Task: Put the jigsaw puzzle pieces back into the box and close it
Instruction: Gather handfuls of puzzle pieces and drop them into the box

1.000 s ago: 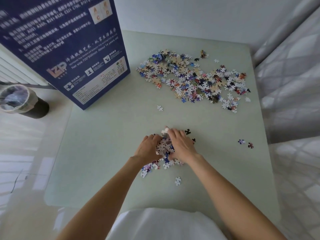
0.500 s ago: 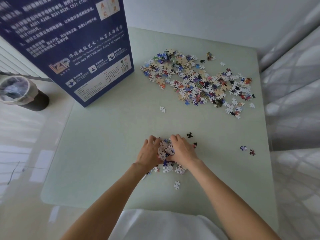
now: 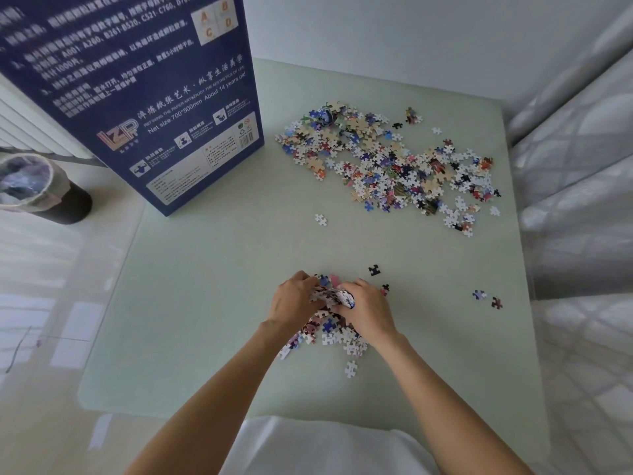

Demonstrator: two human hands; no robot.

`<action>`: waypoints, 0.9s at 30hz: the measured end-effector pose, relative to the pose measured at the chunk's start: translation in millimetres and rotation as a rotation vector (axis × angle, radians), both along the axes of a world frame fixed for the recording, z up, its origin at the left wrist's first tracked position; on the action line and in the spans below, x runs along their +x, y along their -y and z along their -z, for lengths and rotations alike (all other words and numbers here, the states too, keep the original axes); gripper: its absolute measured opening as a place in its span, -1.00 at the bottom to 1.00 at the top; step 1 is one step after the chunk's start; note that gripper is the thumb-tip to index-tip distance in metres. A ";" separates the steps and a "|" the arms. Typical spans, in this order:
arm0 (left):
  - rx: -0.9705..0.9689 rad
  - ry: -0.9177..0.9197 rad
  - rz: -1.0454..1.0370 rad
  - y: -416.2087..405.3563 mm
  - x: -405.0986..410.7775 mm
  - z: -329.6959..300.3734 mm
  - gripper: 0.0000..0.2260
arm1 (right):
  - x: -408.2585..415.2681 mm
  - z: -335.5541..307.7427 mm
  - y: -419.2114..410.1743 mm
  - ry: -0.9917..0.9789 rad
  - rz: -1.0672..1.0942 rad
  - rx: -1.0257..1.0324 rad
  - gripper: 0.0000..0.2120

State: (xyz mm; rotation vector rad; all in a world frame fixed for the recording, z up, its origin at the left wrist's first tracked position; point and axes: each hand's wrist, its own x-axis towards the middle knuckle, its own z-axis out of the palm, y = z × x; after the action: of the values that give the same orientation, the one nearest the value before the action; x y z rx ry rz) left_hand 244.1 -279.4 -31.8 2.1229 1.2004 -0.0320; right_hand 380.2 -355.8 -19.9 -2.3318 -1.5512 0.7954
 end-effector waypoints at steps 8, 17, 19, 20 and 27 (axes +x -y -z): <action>-0.001 0.036 -0.058 -8.3 -8.2 -1.5 -0.79 | 10.1 -8.6 -2.5 -0.028 0.047 0.012 -0.65; 0.006 0.113 -0.122 -14.6 -17.2 -10.4 -0.86 | 12.0 -16.5 -4.6 -0.134 0.146 -0.021 -0.63; 0.026 0.134 -0.116 -16.6 -19.4 -17.8 -0.82 | 11.7 -20.4 -3.9 -0.139 0.148 -0.005 -0.65; 0.039 0.139 -0.106 -17.7 -20.7 -23.4 -0.81 | 11.6 -23.7 -3.6 -0.146 0.148 0.006 -0.66; 0.166 0.220 -0.023 -37.7 -33.5 -74.8 -0.79 | 9.6 -59.0 -18.2 -0.149 0.048 0.107 -0.67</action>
State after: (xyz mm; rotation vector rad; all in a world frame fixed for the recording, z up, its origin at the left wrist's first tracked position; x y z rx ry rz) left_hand 210.6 -241.7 43.1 2.1874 1.1292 0.3141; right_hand 389.8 -337.6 39.1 -2.1732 -1.4345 0.8327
